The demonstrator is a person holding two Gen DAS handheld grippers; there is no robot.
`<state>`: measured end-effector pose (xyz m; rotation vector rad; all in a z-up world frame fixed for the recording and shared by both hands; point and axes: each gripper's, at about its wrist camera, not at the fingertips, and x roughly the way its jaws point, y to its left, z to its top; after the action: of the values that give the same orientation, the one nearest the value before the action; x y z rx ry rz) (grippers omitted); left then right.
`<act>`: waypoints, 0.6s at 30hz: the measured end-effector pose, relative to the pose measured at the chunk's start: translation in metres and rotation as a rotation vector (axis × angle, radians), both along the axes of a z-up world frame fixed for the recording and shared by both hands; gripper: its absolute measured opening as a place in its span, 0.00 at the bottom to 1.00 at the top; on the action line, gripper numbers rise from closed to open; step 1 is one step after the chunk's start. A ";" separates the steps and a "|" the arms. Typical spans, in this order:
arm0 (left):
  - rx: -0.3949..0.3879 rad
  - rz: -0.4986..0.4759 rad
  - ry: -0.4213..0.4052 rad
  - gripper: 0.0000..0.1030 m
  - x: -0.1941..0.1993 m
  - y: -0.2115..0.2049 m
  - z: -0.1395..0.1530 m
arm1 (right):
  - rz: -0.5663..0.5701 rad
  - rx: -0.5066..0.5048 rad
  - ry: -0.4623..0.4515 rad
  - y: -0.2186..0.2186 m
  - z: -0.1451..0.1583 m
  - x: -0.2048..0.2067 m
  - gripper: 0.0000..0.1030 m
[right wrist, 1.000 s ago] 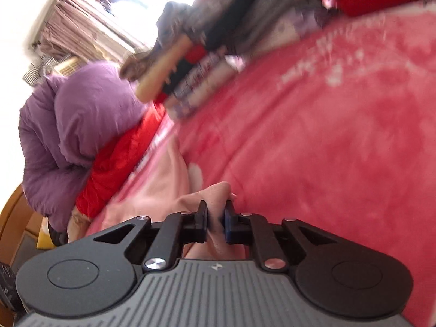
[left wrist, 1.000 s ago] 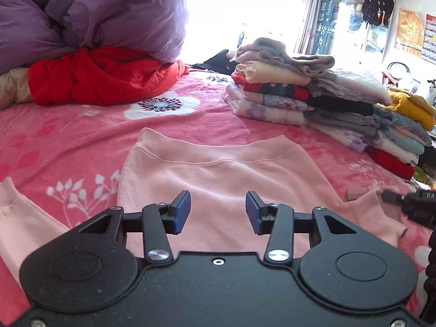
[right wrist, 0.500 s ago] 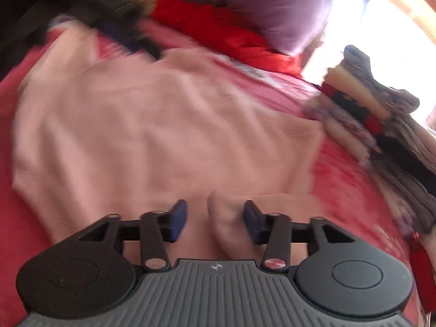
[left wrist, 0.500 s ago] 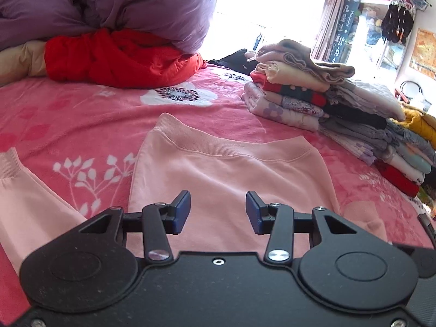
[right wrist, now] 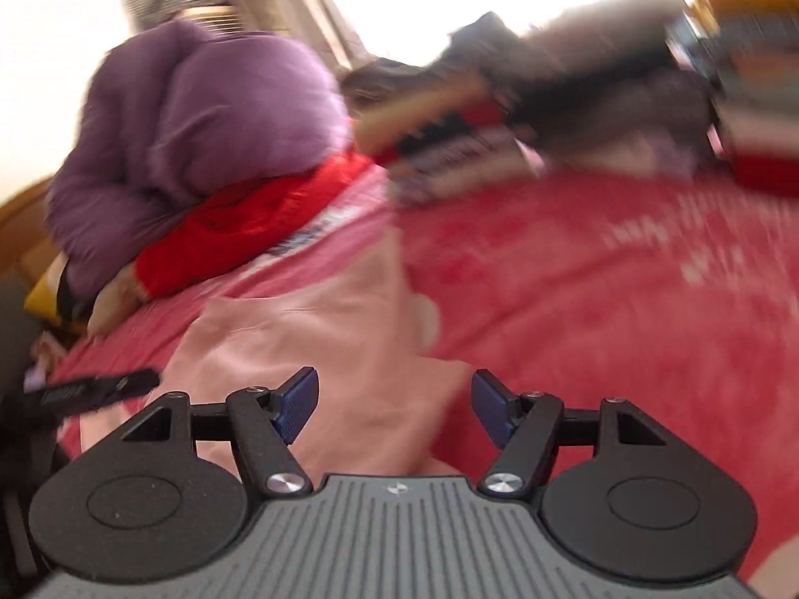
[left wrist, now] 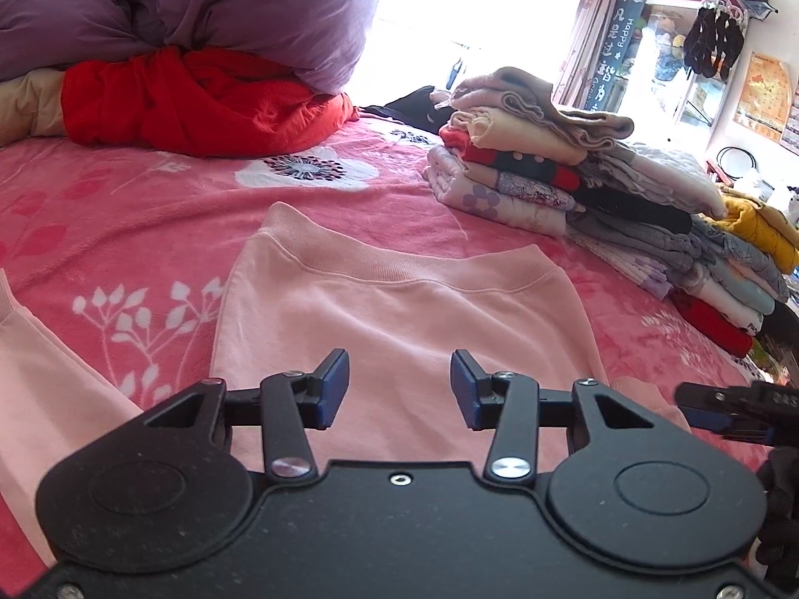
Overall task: Fold clothes
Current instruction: 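Grasp the sweatshirt edge with the right tool and pull it flat, then grasp a sweatshirt sleeve cuff with the right tool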
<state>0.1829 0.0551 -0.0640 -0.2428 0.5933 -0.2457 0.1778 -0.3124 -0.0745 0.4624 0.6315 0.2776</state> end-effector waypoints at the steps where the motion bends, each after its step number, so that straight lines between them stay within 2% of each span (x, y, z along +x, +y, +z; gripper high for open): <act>1: 0.004 -0.004 0.005 0.43 0.001 -0.002 -0.001 | -0.009 0.053 0.041 -0.008 -0.009 0.009 0.66; 3: 0.013 -0.011 0.013 0.43 0.002 -0.005 -0.004 | -0.018 0.138 0.071 -0.015 -0.022 0.021 0.66; 5: 0.025 -0.017 0.021 0.43 0.004 -0.008 -0.008 | 0.002 0.146 0.051 -0.011 -0.026 0.024 0.55; 6: 0.029 -0.019 0.024 0.43 0.005 -0.009 -0.009 | 0.019 0.145 0.037 -0.008 -0.027 0.025 0.23; 7: 0.033 -0.019 0.027 0.43 0.005 -0.009 -0.010 | 0.025 0.150 0.026 -0.006 -0.027 0.022 0.09; 10: 0.040 -0.022 0.032 0.43 0.007 -0.011 -0.013 | 0.007 0.175 -0.035 -0.016 -0.019 0.002 0.09; 14: 0.045 -0.033 0.029 0.43 0.007 -0.013 -0.014 | -0.101 0.199 -0.148 -0.054 0.000 -0.012 0.09; 18: 0.060 -0.044 0.030 0.43 0.006 -0.015 -0.016 | -0.224 0.154 -0.192 -0.092 0.009 -0.009 0.09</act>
<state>0.1893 0.0404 -0.0797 -0.1762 0.6350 -0.2673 0.1684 -0.4047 -0.0651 0.6407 0.3682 0.1559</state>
